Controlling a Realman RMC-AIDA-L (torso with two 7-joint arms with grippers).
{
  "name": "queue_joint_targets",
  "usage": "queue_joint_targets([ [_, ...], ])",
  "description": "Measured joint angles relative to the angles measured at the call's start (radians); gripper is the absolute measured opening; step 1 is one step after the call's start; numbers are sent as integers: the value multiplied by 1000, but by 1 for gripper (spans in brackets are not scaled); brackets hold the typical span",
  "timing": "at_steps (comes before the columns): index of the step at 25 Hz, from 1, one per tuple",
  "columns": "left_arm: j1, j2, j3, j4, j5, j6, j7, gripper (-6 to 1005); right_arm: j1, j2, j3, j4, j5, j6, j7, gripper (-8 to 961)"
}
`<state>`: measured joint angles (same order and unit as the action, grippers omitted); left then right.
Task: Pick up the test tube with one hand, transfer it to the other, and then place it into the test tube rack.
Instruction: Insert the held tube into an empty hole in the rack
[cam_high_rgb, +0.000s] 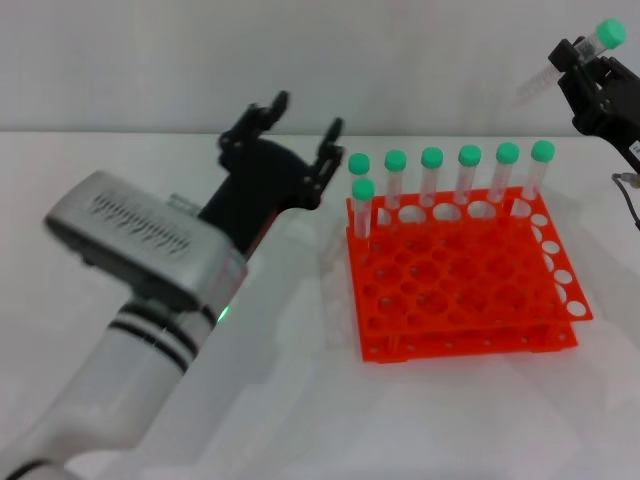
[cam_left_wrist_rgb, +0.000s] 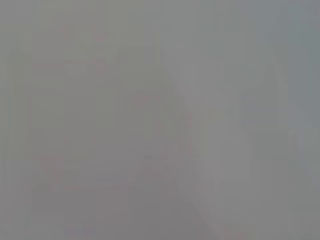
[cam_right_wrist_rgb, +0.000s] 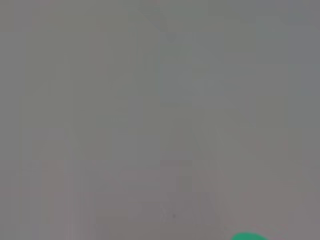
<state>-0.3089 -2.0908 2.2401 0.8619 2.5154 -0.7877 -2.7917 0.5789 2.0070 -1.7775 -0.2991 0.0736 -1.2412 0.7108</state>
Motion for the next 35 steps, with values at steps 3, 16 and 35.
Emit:
queue_joint_targets([
  [3,2,-3,50,-92,-72,-166,-55,606,0,0,0,0,0,2,-3,201],
  [16,39,-2,116,-289,-388,-425,-167,606,8,-6,-3,-48,-259,12,49,202],
  [35,9,0,116,-333,-421,-376,-169,605,86,5,-19,-103,-468,257,79,202],
])
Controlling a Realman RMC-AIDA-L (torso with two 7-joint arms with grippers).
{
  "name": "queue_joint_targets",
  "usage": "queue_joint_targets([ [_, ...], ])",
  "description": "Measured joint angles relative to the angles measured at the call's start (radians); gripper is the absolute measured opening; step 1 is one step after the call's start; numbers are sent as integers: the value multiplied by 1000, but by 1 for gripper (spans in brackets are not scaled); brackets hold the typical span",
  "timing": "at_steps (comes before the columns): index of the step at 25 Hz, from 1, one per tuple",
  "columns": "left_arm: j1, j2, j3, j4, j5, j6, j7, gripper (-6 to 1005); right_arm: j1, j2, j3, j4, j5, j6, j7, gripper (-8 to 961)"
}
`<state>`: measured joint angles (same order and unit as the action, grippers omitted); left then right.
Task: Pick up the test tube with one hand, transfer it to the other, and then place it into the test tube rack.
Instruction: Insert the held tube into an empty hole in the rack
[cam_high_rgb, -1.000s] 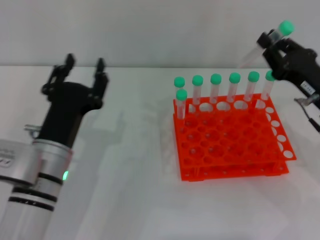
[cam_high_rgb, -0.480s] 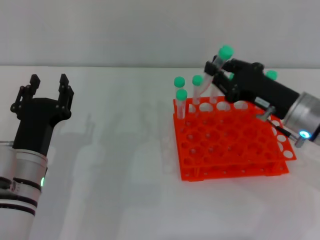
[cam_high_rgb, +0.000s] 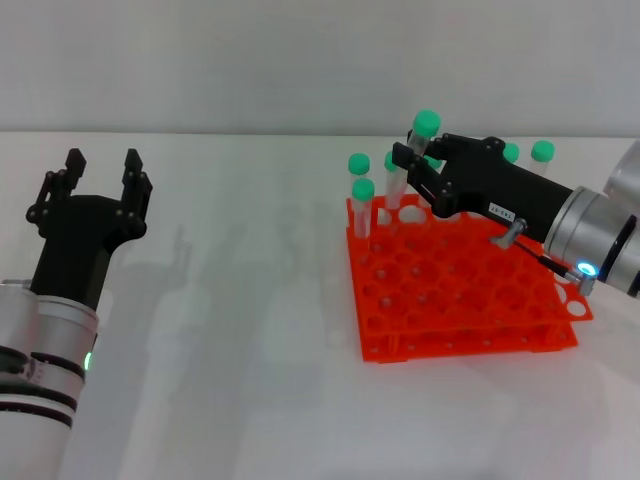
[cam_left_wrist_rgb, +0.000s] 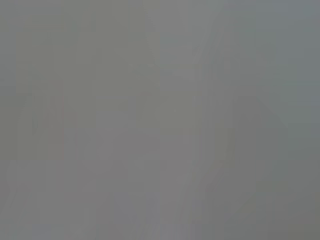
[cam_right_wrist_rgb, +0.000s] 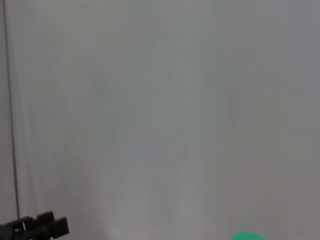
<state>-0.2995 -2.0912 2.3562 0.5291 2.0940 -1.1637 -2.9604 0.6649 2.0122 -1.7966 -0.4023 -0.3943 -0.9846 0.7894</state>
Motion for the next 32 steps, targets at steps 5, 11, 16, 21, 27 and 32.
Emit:
queue_joint_targets([
  [5,-2,1,0,-4,0,9,0,605,-3,1,5,-1,-6,11,-3,201],
  [11,-4,0,0,-6,5,10,0,606,-6,0,6,-1,-5,29,-7,201],
  [16,-10,-1,0,-12,6,19,0,606,-5,2,0,-1,-7,53,-10,201],
  [21,-12,-1,1,-13,8,20,0,607,-11,6,-3,-1,-8,63,-10,202],
  [27,-13,-1,2,-14,8,20,1,606,-13,10,-17,0,-8,66,-10,202],
  [32,-13,-1,2,-14,8,20,1,605,-7,13,-31,0,-7,91,-12,201],
])
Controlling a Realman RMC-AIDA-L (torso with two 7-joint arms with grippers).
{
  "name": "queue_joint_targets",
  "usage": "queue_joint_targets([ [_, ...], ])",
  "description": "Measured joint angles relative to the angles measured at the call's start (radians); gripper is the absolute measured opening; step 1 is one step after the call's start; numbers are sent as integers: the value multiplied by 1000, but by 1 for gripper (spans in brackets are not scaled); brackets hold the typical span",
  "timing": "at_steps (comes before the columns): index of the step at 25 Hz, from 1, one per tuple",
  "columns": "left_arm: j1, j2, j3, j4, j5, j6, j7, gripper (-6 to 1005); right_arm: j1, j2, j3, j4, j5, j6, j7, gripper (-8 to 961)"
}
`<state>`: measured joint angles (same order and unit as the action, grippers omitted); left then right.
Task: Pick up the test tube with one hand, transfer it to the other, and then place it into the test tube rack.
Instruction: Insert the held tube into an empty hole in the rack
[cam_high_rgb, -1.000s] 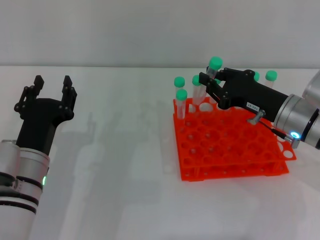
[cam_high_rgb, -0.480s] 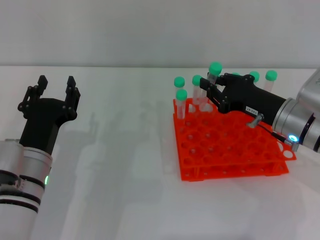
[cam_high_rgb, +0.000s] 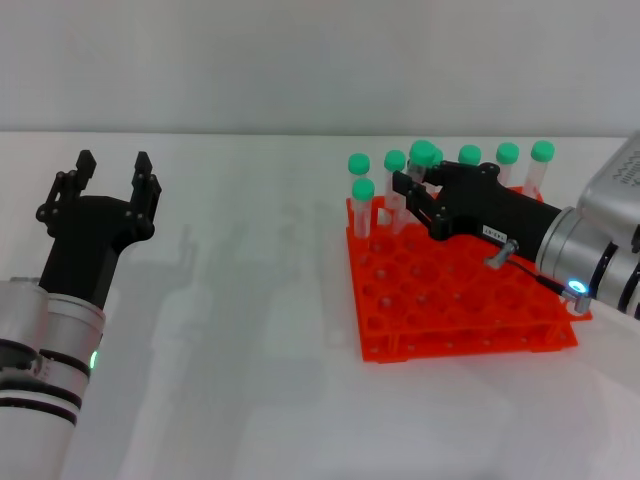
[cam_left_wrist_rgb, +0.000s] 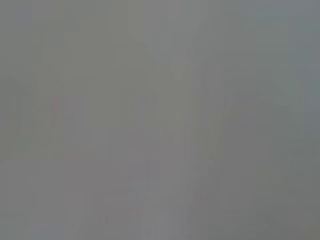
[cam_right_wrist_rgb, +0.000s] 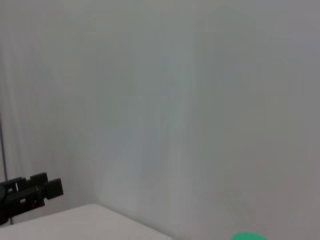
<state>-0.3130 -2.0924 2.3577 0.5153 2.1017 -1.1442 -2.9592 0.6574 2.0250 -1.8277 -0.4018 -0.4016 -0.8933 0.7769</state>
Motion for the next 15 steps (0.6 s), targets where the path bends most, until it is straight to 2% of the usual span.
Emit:
queue_joint_targets([
  [15,-2,0,0,3,0,3,0,607,5,3,-9,-11,1,26,-35,201],
])
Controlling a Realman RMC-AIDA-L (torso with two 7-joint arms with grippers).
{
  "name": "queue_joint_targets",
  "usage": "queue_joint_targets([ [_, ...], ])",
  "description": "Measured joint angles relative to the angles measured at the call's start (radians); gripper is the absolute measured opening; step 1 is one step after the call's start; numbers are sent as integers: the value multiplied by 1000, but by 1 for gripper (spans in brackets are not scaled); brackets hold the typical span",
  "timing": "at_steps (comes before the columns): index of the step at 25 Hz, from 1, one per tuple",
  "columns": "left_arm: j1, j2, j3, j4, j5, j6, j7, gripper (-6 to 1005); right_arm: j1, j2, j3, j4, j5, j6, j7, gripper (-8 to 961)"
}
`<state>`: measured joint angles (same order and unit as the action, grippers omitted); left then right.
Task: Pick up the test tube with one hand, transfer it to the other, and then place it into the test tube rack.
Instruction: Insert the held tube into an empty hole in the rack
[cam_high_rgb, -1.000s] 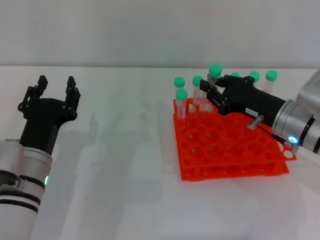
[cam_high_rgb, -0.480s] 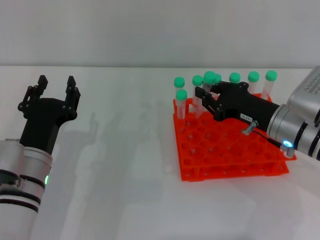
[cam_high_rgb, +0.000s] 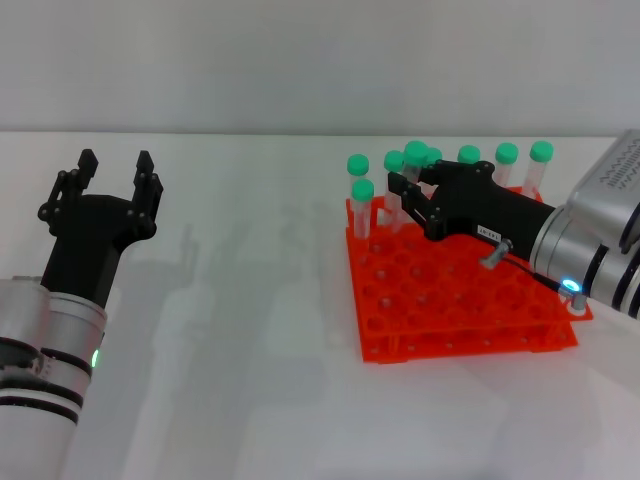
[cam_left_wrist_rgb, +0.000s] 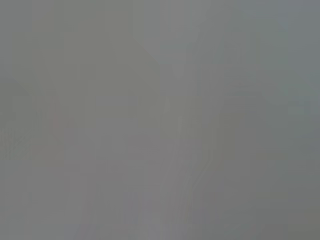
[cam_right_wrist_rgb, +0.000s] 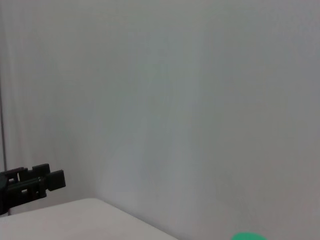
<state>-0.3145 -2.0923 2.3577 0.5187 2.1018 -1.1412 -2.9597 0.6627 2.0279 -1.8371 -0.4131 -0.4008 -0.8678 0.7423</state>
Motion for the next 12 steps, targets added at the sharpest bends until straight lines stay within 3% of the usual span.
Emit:
queue_joint_targets([
  [12,0,0,8,2,-6,0,-1,606,9,0,-24,-3,0,31,-23,201],
])
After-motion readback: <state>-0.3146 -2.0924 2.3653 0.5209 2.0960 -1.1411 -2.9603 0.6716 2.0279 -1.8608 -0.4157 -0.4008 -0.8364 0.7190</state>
